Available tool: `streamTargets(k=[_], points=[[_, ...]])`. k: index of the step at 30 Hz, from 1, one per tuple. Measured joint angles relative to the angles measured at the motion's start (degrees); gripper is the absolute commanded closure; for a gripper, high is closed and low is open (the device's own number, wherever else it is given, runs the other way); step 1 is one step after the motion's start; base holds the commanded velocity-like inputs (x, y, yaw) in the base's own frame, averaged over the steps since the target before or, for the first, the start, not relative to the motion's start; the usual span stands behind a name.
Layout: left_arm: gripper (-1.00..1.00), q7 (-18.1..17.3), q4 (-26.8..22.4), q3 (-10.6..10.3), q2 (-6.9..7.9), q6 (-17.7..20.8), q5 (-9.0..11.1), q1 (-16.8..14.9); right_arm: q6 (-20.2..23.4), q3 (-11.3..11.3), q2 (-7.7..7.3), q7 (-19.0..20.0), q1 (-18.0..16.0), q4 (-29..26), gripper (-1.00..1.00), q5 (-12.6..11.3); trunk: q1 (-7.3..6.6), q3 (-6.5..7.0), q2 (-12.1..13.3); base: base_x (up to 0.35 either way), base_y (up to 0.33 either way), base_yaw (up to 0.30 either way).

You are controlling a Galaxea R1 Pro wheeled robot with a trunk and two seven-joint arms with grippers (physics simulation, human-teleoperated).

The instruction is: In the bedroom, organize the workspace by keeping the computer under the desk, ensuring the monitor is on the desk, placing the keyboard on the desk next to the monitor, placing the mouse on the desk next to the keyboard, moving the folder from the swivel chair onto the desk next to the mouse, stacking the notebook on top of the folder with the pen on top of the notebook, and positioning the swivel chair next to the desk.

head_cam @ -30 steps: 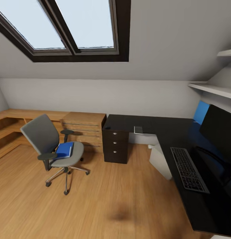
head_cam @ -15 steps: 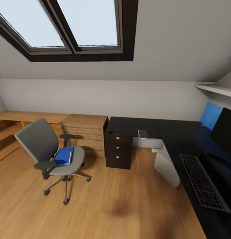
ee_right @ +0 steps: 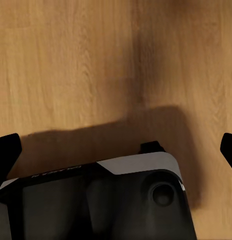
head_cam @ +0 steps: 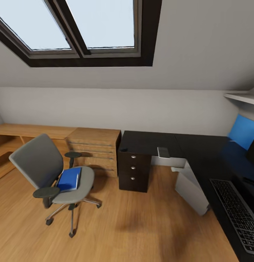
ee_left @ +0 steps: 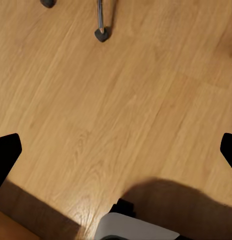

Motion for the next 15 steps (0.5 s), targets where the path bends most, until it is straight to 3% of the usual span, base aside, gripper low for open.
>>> streamTargets(k=[10, 13, 15], points=[[-1.00, -1.04, 0.05, -0.09, -0.67, 0.10, 0.03, 0.01, -0.97, 0.10, -0.03, -0.11, -0.04, -1.64, -1.00, -0.03, 0.00, 0.00, 0.00, 0.312, 0.073, 0.000], [-1.00, -1.32, 0.48, -1.85, -0.98, 0.15, 0.02, 0.01, -4.65, -0.25, -0.30, -0.16, -0.13, -13.49, -1.00, -0.16, 0.00, 0.01, 0.00, 0.314, 0.004, 0.000], [-1.00, -1.33, 0.52, -2.04, -1.02, 0.13, 0.01, 0.01, -5.07, -0.39, -0.79, -0.14, -0.09, -15.93, -1.00, -0.36, 0.00, 0.00, 0.00, 0.315, 0.001, 0.000]])
